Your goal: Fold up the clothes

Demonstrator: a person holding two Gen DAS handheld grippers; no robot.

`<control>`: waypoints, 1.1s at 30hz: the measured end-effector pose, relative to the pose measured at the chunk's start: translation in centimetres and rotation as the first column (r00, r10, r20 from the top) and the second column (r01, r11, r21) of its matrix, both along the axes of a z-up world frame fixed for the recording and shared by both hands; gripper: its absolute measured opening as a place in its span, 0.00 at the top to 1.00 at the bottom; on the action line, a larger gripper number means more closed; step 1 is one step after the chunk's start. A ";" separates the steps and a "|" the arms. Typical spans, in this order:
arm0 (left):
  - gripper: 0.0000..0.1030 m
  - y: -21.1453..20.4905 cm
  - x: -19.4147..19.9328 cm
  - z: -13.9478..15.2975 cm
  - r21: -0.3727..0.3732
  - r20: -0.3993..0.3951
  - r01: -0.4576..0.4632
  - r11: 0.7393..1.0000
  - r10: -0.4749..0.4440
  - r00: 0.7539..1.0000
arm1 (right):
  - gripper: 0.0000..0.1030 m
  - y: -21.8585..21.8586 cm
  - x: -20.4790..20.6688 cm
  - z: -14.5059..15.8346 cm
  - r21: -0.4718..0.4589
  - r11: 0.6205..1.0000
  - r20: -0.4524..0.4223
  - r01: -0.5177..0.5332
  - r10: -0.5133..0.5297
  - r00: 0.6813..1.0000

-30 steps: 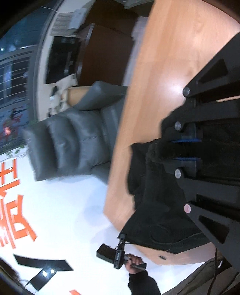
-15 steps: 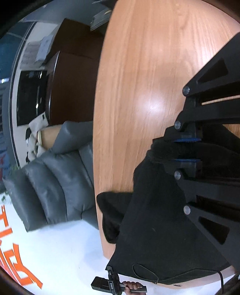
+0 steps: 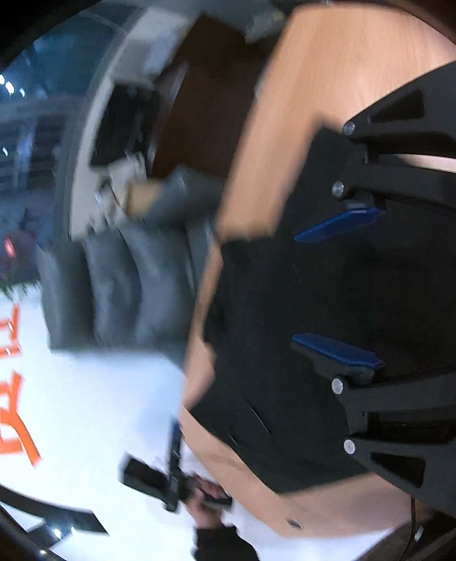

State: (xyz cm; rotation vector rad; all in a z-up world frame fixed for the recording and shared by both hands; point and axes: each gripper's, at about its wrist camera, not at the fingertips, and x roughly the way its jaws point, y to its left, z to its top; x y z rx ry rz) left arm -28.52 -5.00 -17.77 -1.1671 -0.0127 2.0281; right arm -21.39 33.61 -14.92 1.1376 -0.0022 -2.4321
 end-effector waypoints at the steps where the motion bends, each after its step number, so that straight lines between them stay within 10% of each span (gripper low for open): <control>1: 0.33 1.0 0.5 -1.1 -0.028 0.015 0.040 0.999 -0.040 0.999 | 0.44 -0.5 0.4 -2.0 0.028 1.000 0.046 -0.001 0.000 0.999; 7: 0.37 2.6 1.0 -7.3 -0.124 0.072 0.128 0.984 -0.120 0.990 | 0.61 1.6 2.2 -4.4 0.120 0.990 0.064 0.072 -0.081 0.995; 10: 0.39 2.0 1.0 -6.9 -0.107 0.088 0.099 0.989 -0.089 0.992 | 0.37 1.8 3.8 -2.5 0.187 0.981 0.022 0.050 -0.055 0.998; 14: 0.38 0.1 3.6 -3.6 -0.155 0.087 0.064 0.986 -0.051 0.995 | 0.34 3.1 5.5 -3.8 0.266 0.964 0.127 -0.015 -0.020 0.992; 25: 0.20 -7.9 15.8 5.1 -0.298 0.081 -0.092 0.950 0.121 0.989 | 0.34 22.3 16.4 5.8 0.314 0.878 0.091 0.361 -0.406 0.909; 33: 0.16 0.4 14.7 0.6 -0.371 0.038 0.134 0.919 -0.129 0.991 | 0.30 19.8 17.0 2.5 0.041 0.929 0.182 0.367 -0.368 0.912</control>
